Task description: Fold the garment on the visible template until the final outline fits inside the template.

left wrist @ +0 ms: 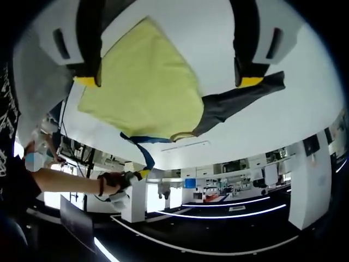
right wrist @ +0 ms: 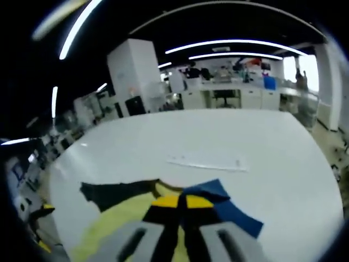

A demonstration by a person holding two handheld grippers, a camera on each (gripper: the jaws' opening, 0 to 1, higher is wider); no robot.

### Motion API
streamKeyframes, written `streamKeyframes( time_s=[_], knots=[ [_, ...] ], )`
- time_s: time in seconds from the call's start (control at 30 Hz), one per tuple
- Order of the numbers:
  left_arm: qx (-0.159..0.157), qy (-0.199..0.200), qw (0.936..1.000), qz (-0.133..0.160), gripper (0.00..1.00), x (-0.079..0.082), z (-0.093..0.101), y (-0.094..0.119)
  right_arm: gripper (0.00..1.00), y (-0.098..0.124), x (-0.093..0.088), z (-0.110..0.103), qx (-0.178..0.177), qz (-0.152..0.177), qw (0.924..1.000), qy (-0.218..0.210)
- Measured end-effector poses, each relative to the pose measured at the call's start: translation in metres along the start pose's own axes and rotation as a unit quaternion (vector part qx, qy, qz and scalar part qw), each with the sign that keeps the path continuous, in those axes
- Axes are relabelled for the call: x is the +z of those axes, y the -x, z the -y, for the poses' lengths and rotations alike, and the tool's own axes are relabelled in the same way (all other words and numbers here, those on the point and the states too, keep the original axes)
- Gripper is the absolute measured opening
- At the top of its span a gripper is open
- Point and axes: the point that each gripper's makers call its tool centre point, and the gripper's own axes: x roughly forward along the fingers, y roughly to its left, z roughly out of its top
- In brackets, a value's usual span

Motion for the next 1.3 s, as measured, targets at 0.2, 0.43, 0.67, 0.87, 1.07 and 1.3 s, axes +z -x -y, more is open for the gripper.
streamKeyframes(
  time_s=[0.2,0.43,0.67,0.87,1.07,1.3],
  knots=[
    [0.000,0.001,1.0000,-0.002,0.99,-0.001,0.001,0.000,0.00,-0.011,0.004,-0.021,0.017,-0.004,0.9996,0.020],
    [0.003,0.003,1.0000,-0.003,0.99,-0.002,-0.001,0.000,0.00,-0.024,0.009,-0.051,0.038,-0.009,0.9979,0.051],
    [0.004,0.007,0.9999,-0.008,0.99,-0.006,-0.001,0.000,0.00,-0.036,0.006,-0.077,0.066,-0.014,0.9955,0.067],
    [0.008,0.010,0.9999,-0.010,0.99,-0.008,-0.003,0.000,0.00,-0.043,0.001,-0.097,0.084,-0.018,0.9920,0.092],
    [0.009,0.014,0.9998,-0.012,0.99,-0.011,-0.004,0.000,0.00,-0.049,-0.014,-0.117,0.101,-0.027,0.9885,0.110],
    [0.012,0.016,0.9997,-0.014,0.99,-0.014,-0.005,-0.001,0.00,-0.059,-0.030,-0.139,0.125,-0.035,0.9852,0.113]
  ],
)
